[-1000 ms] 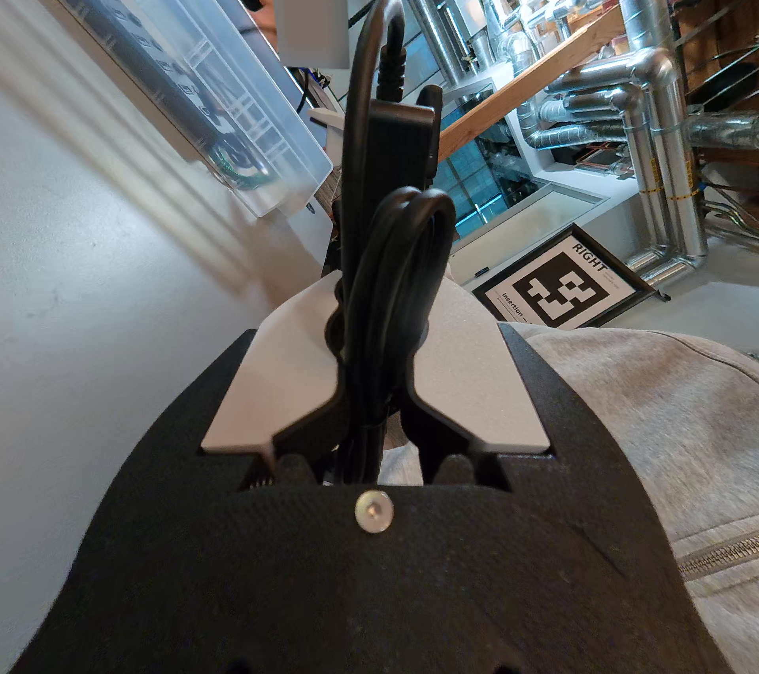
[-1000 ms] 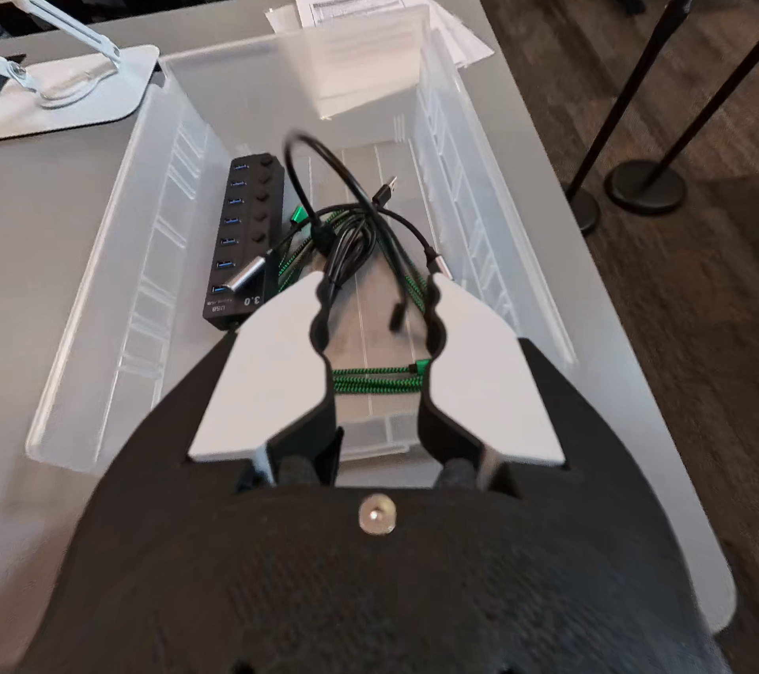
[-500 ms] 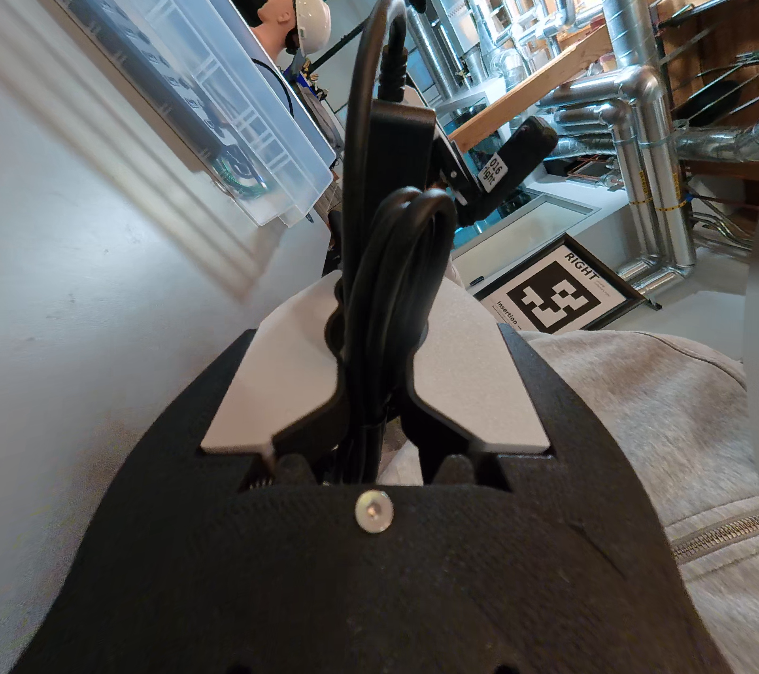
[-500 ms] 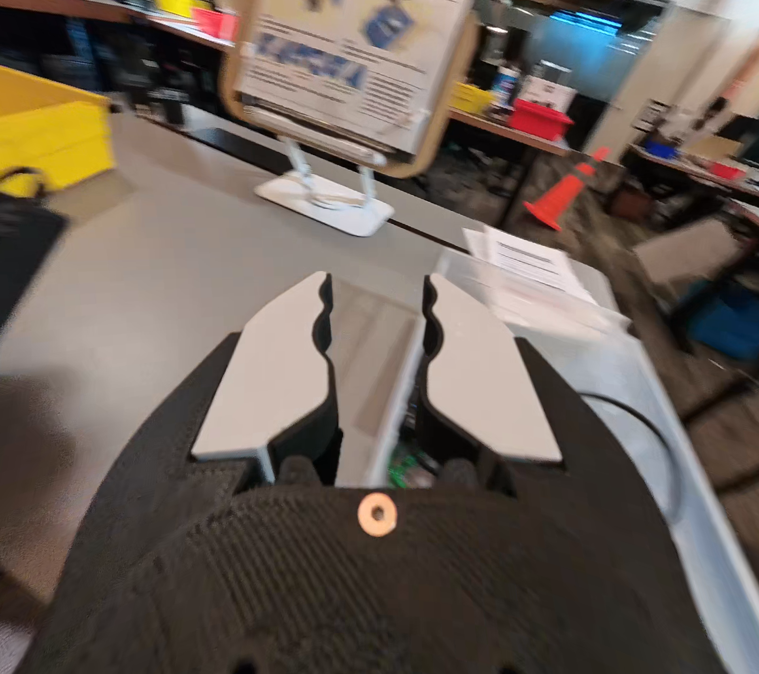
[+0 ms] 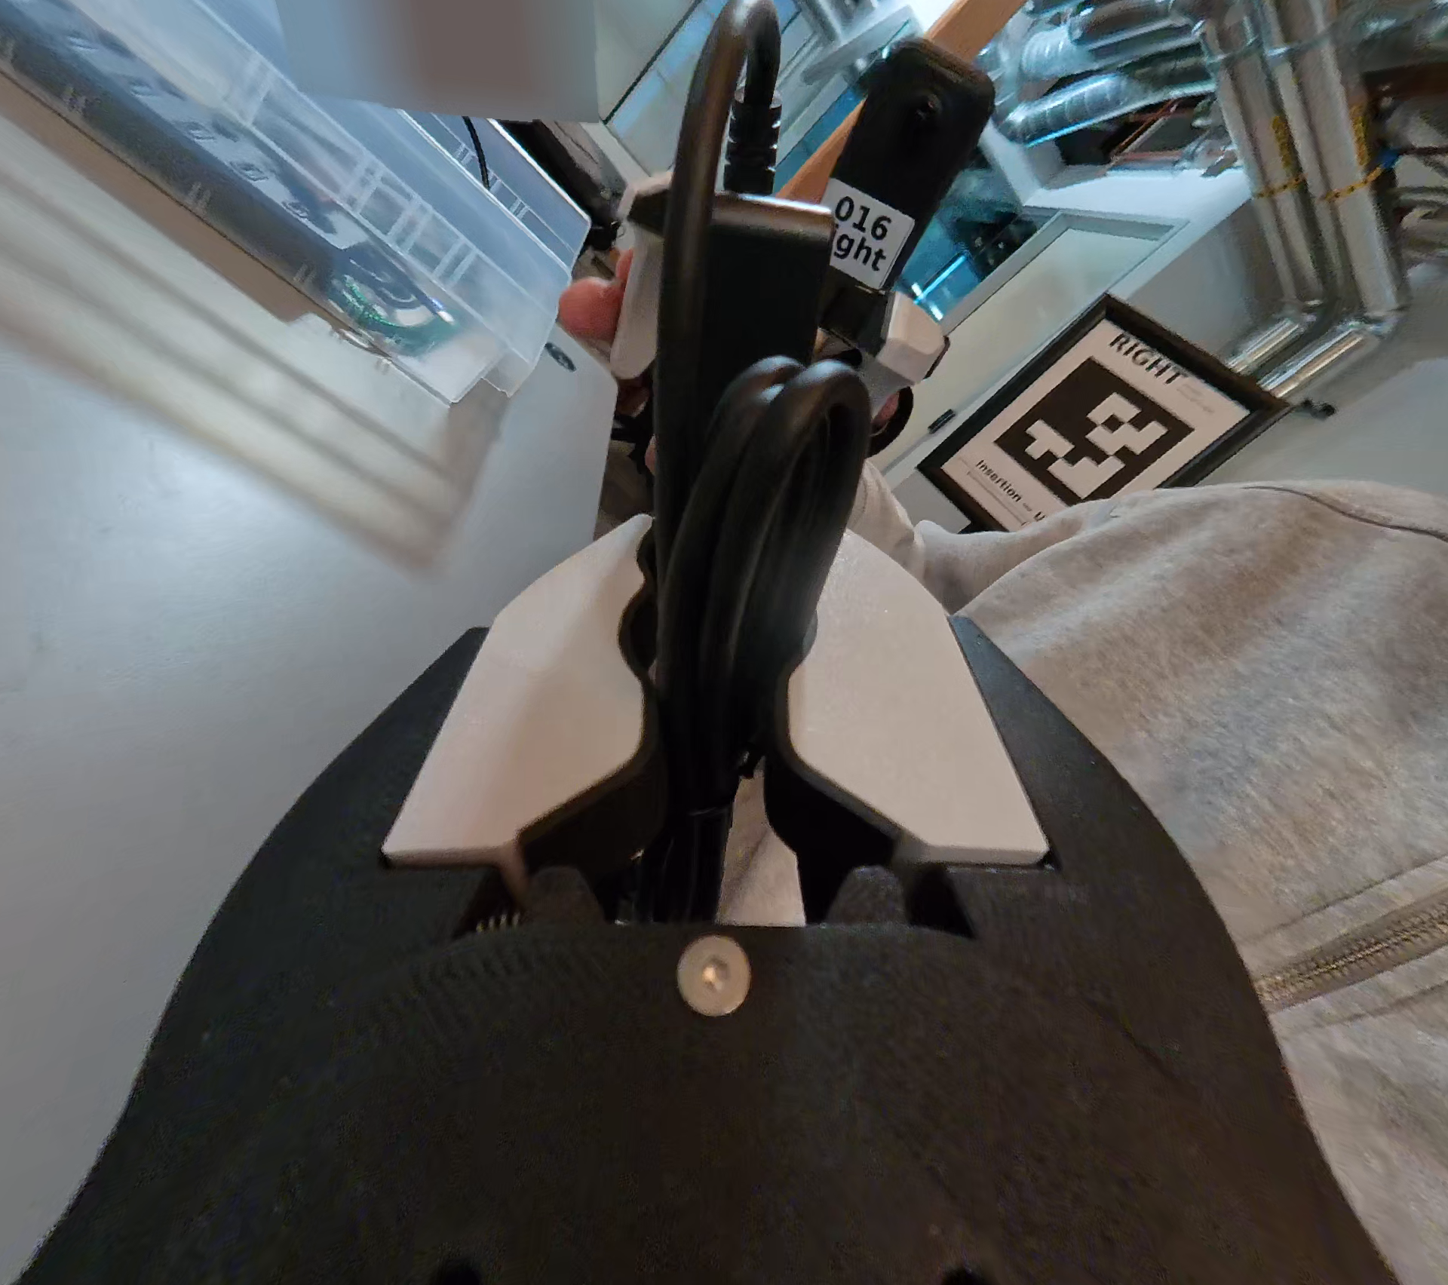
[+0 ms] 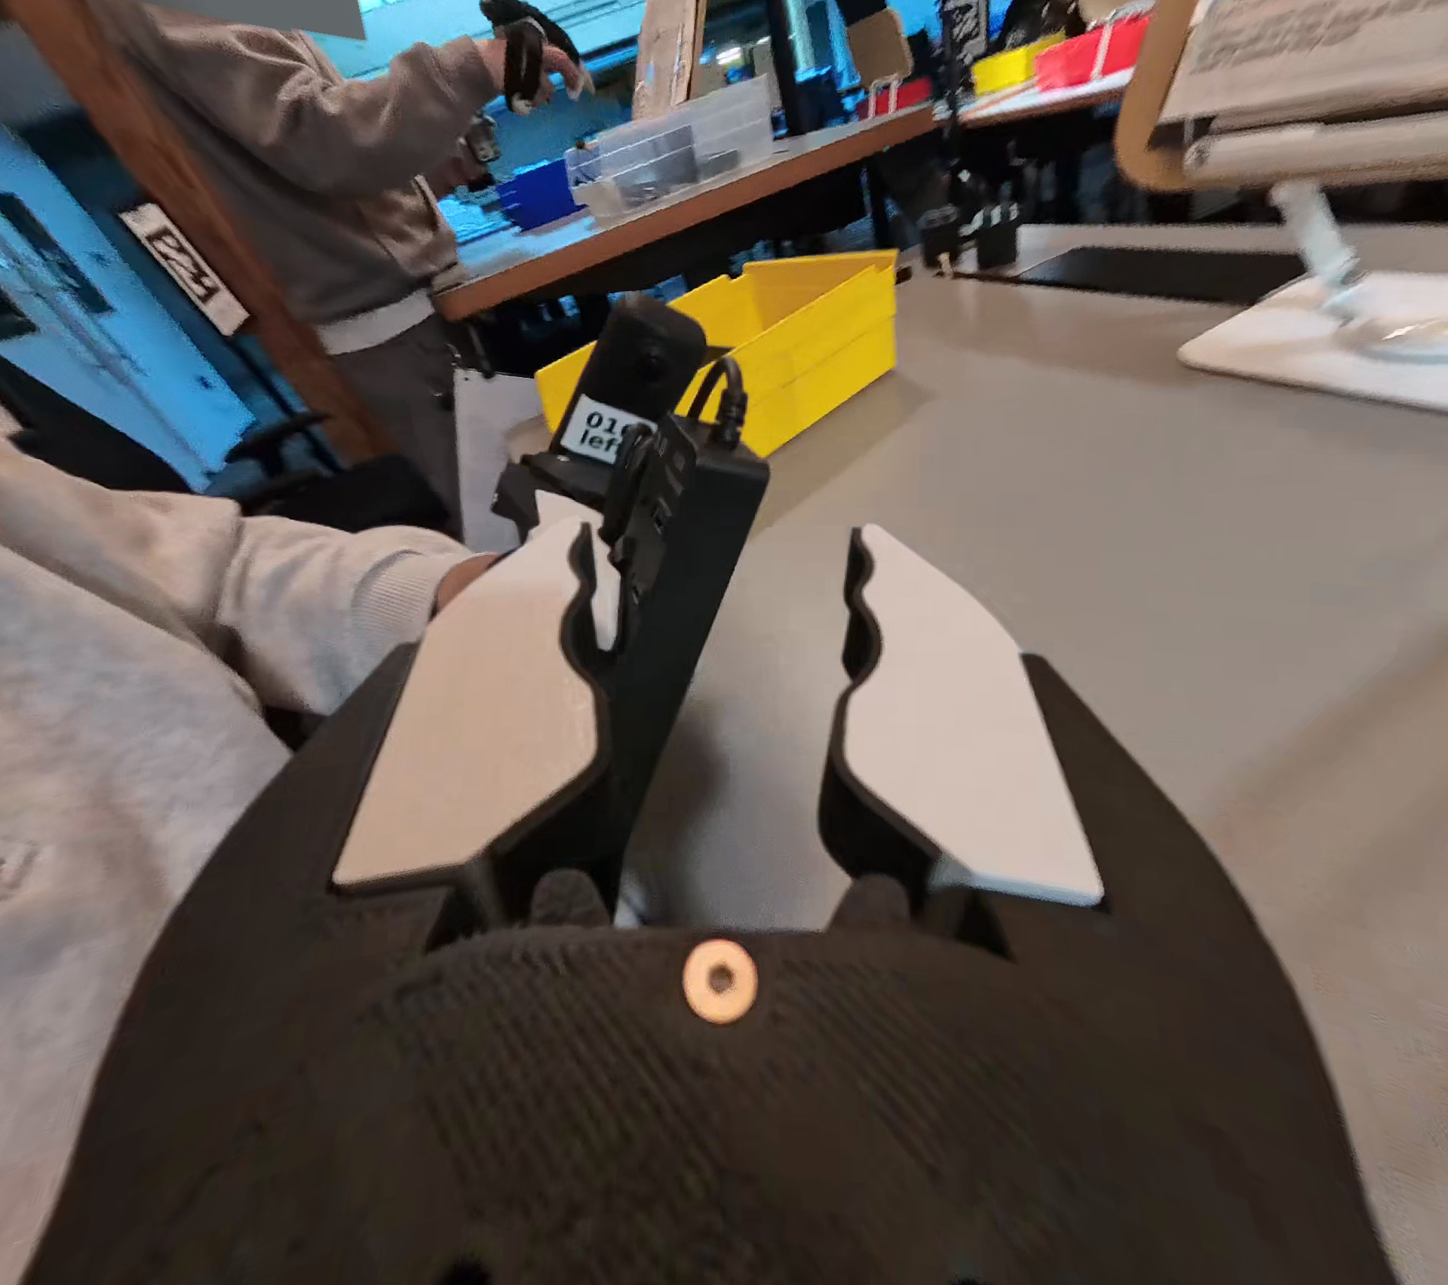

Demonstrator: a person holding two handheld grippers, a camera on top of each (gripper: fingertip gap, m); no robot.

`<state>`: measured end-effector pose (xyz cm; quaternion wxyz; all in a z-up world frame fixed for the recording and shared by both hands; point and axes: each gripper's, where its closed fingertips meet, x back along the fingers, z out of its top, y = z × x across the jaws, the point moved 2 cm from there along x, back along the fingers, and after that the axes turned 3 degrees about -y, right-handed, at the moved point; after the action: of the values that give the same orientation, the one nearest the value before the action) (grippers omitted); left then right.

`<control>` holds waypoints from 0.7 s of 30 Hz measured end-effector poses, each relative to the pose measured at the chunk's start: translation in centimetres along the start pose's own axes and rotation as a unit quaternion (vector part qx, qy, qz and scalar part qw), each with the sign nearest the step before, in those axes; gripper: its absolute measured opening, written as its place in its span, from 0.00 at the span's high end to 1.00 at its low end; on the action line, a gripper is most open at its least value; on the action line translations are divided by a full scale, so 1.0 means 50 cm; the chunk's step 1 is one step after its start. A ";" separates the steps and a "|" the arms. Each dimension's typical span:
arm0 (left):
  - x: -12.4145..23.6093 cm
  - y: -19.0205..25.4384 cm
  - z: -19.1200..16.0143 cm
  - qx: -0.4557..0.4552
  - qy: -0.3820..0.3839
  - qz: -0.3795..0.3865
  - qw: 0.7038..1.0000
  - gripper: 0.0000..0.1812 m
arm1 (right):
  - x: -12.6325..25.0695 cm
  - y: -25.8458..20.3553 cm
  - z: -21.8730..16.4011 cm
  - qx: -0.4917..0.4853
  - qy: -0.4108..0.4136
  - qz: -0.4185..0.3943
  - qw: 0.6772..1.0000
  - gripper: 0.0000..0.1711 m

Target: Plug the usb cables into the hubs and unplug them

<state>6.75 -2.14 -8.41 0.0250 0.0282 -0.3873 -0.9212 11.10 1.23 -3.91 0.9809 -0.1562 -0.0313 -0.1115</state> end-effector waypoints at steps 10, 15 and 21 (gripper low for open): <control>-0.031 0.001 -0.053 -0.117 -0.106 0.070 0.985 0.84 | -0.045 -0.042 -0.070 0.054 -0.098 0.025 0.993 0.73; -0.028 0.007 -0.038 -0.102 -0.075 0.054 0.990 0.81 | -0.043 -0.059 -0.057 0.039 -0.074 0.045 0.995 0.84; 0.000 -0.013 0.001 -0.078 -0.006 0.078 0.994 0.65 | -0.016 -0.033 -0.012 -0.019 -0.003 0.040 0.999 0.85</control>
<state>6.71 -1.67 -8.85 0.0969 -0.0094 -0.3155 -0.9439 9.97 -0.33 -4.07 0.9814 -0.1760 -0.0255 -0.0721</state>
